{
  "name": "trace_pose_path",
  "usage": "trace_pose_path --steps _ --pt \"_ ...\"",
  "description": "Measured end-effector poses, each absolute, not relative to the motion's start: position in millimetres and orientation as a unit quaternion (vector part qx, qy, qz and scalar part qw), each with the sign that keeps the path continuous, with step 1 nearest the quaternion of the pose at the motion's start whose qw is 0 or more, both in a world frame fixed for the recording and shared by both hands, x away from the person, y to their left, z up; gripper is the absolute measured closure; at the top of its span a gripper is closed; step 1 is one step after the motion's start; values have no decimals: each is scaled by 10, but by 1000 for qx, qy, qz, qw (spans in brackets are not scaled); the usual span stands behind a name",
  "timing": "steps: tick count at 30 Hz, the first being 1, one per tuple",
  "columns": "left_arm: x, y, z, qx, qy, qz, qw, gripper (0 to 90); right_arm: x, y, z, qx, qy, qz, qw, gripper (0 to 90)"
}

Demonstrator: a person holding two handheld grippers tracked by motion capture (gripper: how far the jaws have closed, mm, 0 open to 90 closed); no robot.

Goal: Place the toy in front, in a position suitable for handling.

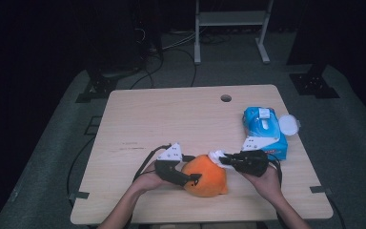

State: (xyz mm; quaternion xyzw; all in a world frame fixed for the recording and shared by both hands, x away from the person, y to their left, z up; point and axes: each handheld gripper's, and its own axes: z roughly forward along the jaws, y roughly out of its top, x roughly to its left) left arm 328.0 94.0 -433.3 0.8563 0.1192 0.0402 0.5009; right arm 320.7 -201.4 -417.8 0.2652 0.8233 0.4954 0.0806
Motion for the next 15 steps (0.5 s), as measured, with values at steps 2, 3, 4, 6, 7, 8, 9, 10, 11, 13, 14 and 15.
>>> trace_pose_path --steps 2,3,4,6,7,8,9,10,11,13,14,15 --pt "3264 901 -4315 858 116 47 498 323 3215 -2036 -4195 274 820 496 74 827" --pt "3255 886 -4311 858 114 51 499 323 3210 -2027 -4188 274 820 497 74 827" --pt "3248 878 -4308 859 112 53 497 324 3200 -2001 -4173 269 820 499 76 827" --pt "3234 867 -4307 858 110 56 498 324 3176 -1925 -4134 257 822 502 77 827" --pt "3230 866 -4302 860 108 59 496 323 3171 -1883 -4117 251 822 505 76 827" --pt "3228 867 -4298 859 110 59 496 320 3167 -1843 -4105 243 826 503 79 827" --pt "3237 879 -4292 859 114 58 495 306 3163 -1814 -4100 240 829 498 84 827" --pt "3252 893 -4285 857 123 53 497 270 3167 -1807 -4105 237 832 495 85 828" --pt "3269 906 -4277 854 134 47 500 238 3175 -1815 -4119 239 831 495 82 828" --pt "3313 949 -4254 848 147 36 507 179 3183 -1854 -4155 243 831 495 81 828" --pt "3339 974 -4250 845 157 27 511 156 3183 -1877 -4171 247 829 495 80 828" --pt "3364 997 -4256 842 168 19 513 145 3185 -1902 -4181 250 828 495 79 828"
